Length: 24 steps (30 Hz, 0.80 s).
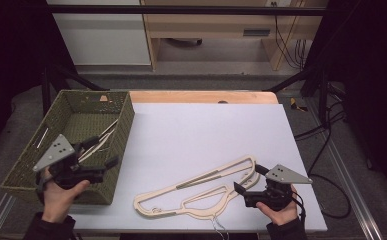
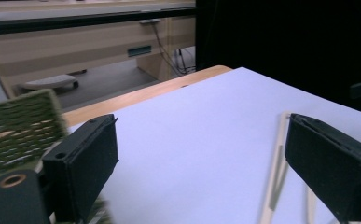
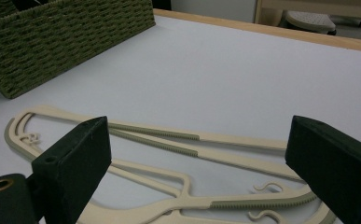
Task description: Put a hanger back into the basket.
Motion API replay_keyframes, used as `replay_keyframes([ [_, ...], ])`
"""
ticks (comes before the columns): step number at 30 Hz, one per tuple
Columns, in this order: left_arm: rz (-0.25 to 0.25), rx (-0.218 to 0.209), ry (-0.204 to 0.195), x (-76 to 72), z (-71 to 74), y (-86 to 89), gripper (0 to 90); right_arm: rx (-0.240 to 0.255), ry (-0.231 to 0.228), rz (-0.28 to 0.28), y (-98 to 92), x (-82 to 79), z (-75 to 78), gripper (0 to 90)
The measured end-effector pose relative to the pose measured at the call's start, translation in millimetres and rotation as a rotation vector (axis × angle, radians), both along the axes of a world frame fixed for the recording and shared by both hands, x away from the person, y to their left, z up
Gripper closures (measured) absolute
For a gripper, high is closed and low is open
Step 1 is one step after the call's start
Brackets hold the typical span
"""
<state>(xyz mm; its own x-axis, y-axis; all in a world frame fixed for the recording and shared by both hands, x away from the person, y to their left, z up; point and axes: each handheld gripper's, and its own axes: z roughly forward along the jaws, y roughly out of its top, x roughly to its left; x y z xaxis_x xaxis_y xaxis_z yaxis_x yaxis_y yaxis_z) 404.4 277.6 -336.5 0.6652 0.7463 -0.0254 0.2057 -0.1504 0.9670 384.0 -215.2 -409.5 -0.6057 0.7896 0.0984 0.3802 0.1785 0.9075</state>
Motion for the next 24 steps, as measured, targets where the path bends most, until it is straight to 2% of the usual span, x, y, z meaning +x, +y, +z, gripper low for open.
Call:
replay_keyframes([
  [5,-0.052,-0.043,0.033,-2.5,-18.2,-26.1,8.8,0.013,0.018,-0.008,2.6,-2.6,-0.6,7.7],
  [8,-0.062,-0.011,0.036,-5.3,-29.4,-39.0,8.8,0.014,0.027,-0.010,4.8,-4.3,-2.3,8.1],
  [12,-0.080,0.010,0.056,-9.6,-40.6,-49.6,8.6,0.004,0.038,-0.006,7.8,-6.5,-4.7,9.0],
  [17,-0.077,0.047,0.073,-11.2,-54.5,-56.1,8.7,-0.002,0.049,-0.006,10.9,-9.7,-7.6,11.2],
  [20,-0.085,0.054,0.087,-10.8,-60.9,-58.0,8.4,0.002,0.055,-0.005,13.1,-12.4,-8.8,13.0],
  [24,-0.096,0.070,0.095,-10.2,-67.2,-60.6,7.8,-0.016,0.069,0.014,18.5,-18.4,-13.0,15.5],
])
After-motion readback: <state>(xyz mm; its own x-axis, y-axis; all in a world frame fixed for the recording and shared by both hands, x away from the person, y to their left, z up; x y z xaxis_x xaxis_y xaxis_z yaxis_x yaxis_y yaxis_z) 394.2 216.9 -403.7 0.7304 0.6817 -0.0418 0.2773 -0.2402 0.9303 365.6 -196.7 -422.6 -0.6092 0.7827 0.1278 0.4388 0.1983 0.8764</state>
